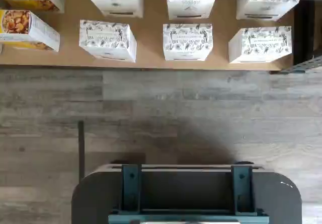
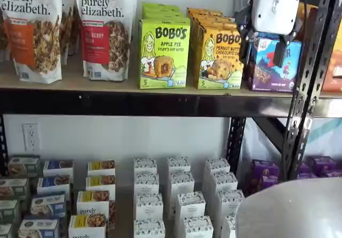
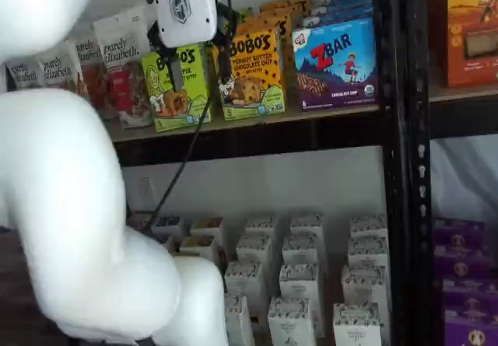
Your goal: Pick up the orange box on the top shelf, the fifth box from the left
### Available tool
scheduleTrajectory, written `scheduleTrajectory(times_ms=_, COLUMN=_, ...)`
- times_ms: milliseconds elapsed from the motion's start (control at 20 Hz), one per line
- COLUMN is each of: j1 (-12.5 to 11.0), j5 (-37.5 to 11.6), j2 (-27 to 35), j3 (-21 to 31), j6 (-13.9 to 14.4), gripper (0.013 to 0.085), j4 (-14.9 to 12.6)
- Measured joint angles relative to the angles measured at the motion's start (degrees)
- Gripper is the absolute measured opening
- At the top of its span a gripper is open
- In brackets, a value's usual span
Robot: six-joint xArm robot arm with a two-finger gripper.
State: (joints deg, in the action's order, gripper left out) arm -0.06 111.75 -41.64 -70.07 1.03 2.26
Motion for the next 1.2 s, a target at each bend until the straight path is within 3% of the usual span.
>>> scheduleTrajectory(times_ms=200, j1=-0.13, j5=-8.36, j2=-4.58, j3=4.63, j6=-0.24, gripper=0.085, j4=0.02)
scheduleTrajectory(times_ms=650, j1=0.21, j5=-9.4, j2=-4.62, j3=4.99, j6=-0.09, gripper=0.085, j4=-0.65)
scheduleTrajectory(times_ms=750, j1=0.39, j5=-10.49, j2=-4.5, j3=5.21, j6=-0.05, gripper=0.085, j4=-1.27)
scheduleTrajectory(times_ms=1000, j1=-1.59, j5=-14.32, j2=-2.53, j3=4.54, j6=-1.75, gripper=0.085, j4=0.11)
scheduleTrajectory(times_ms=1200, j1=-1.1, j5=-18.61, j2=-0.5, j3=3.28, j6=-1.48, gripper=0.085, j4=-0.85)
